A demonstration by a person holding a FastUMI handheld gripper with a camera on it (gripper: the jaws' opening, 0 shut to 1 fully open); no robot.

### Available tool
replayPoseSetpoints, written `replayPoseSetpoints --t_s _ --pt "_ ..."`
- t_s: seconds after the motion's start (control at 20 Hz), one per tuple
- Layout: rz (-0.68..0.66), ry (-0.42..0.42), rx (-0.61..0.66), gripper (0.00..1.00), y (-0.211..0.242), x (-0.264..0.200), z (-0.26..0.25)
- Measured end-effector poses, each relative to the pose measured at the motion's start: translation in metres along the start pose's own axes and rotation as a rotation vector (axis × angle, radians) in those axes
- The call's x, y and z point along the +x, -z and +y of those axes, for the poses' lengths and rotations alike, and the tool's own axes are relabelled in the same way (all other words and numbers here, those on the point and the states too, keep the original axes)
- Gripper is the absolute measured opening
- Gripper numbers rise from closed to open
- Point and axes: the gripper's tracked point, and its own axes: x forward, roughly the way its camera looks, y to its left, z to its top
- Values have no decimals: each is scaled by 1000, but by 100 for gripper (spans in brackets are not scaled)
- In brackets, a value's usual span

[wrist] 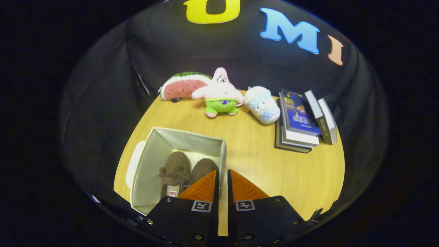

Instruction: Open the storage box then place both shoes into the box .Put the left shoe in first, then the right shoe, with the right side of both shoes facing outward in a uniform manner.

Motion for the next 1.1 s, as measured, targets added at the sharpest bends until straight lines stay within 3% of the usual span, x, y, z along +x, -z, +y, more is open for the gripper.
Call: replayPoseSetpoints --t_s 0.25,0.55,0.95,1.05,1.1 --pt "-314 56 73 11 -42 -54 -79" --pt "-710 134 180 11 -95 -167 -187" --pt "-796 98 165 11 -78 -199 -236" --pt "-812 61 174 19 -80 -198 -238" --pt "-821 53 176 30 -79 -198 -243"
